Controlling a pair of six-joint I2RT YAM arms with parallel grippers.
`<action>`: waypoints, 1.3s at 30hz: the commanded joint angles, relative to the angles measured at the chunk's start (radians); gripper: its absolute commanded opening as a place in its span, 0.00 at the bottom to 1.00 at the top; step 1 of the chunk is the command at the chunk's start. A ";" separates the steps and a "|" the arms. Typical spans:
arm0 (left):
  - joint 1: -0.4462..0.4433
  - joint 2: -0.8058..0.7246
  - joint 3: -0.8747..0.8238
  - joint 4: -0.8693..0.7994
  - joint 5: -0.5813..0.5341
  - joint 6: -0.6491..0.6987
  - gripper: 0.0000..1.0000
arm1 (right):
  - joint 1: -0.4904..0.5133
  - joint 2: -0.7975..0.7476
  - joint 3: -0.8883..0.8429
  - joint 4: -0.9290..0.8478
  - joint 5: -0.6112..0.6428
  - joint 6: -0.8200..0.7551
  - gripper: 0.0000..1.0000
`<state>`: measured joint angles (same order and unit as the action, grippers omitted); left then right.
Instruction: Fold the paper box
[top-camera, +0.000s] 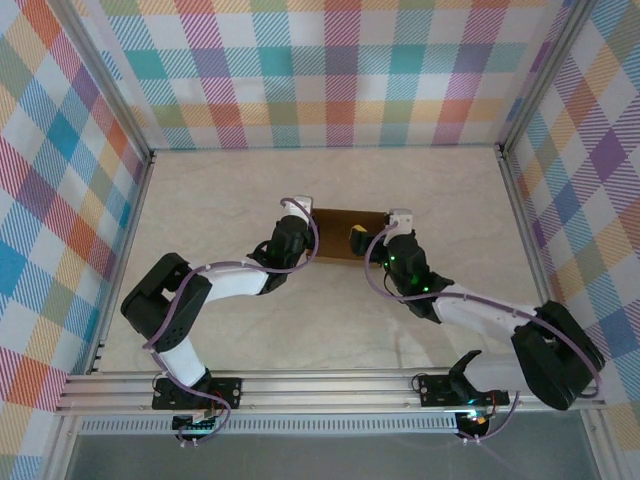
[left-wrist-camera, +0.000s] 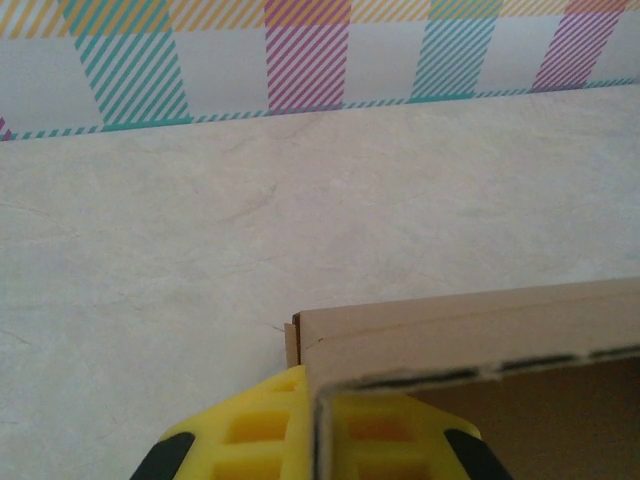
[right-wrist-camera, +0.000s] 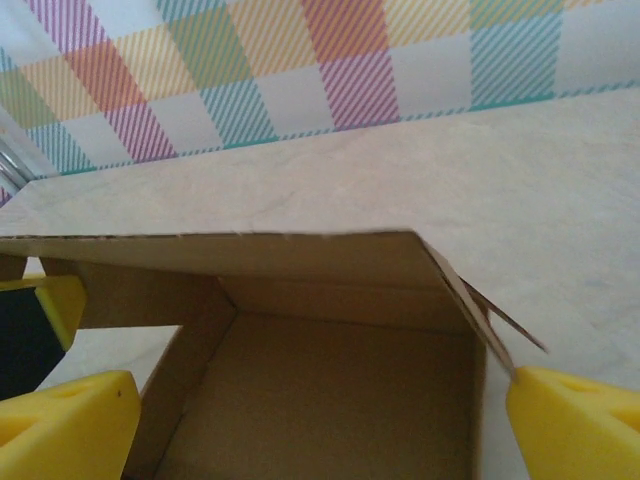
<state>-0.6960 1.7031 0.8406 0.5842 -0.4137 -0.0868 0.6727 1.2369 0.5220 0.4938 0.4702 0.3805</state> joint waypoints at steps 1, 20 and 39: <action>-0.014 0.021 0.040 -0.028 -0.013 0.006 0.00 | -0.043 -0.075 -0.030 -0.131 -0.026 0.087 0.92; -0.014 0.019 0.276 -0.453 0.026 0.020 0.00 | -0.404 -0.104 0.304 -0.744 -0.671 -0.615 0.88; 0.064 0.065 0.462 -0.728 0.233 0.041 0.00 | -0.675 0.154 0.678 -1.011 -1.104 -1.078 0.80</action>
<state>-0.6628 1.7519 1.2438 -0.0414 -0.2848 -0.0727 -0.0078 1.3815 1.1584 -0.4362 -0.4824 -0.5518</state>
